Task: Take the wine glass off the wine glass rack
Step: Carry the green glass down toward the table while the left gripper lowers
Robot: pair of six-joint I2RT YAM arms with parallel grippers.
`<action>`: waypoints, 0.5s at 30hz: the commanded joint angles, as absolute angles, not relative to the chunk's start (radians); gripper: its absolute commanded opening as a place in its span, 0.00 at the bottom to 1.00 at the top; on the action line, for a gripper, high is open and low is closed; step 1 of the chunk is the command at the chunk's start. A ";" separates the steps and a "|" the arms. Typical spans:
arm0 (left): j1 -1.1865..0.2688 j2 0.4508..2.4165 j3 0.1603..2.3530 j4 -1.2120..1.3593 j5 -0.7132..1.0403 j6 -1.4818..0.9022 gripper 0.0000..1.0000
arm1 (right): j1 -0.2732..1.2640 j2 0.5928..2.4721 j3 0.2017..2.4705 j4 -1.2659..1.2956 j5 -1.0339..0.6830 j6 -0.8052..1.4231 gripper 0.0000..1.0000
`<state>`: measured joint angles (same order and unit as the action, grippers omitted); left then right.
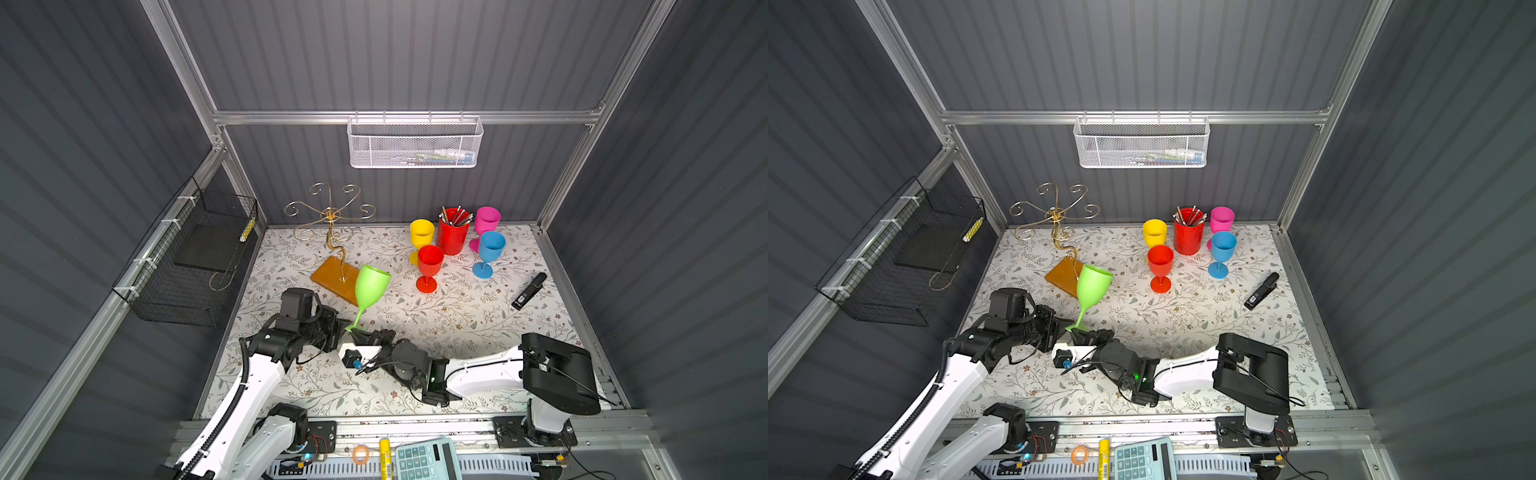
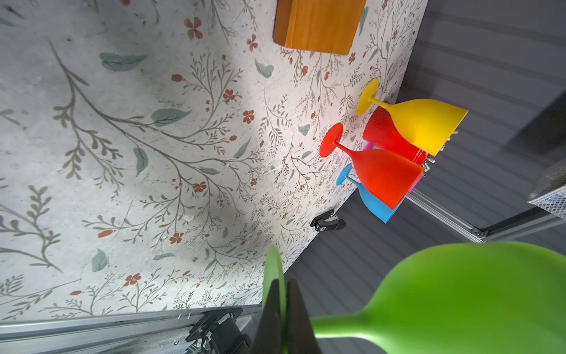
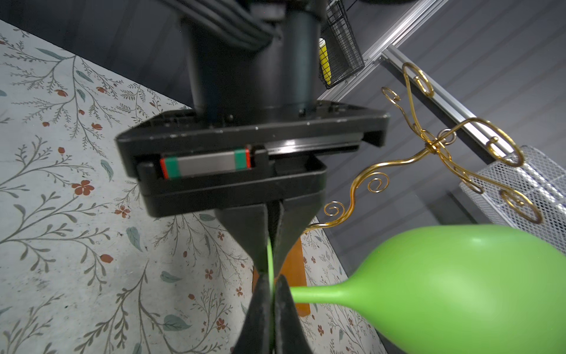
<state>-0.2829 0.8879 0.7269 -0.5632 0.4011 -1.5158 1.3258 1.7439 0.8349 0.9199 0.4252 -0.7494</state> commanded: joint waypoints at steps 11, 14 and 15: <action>-0.293 0.845 0.706 -0.550 0.371 -1.506 0.00 | 1.331 1.697 0.831 0.929 0.450 -0.712 0.27; -0.293 0.844 0.699 -0.514 0.368 -1.503 0.00 | 1.330 1.665 0.807 0.907 0.454 -0.700 0.45; -0.293 0.846 0.698 -0.505 0.367 -1.499 0.00 | 1.332 1.653 0.798 0.902 0.458 -0.693 0.50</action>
<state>-0.2874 0.8566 0.7139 -0.5385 0.3763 -1.5154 1.3285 1.6966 0.8188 0.9047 0.4423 -0.7212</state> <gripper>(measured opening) 0.058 0.484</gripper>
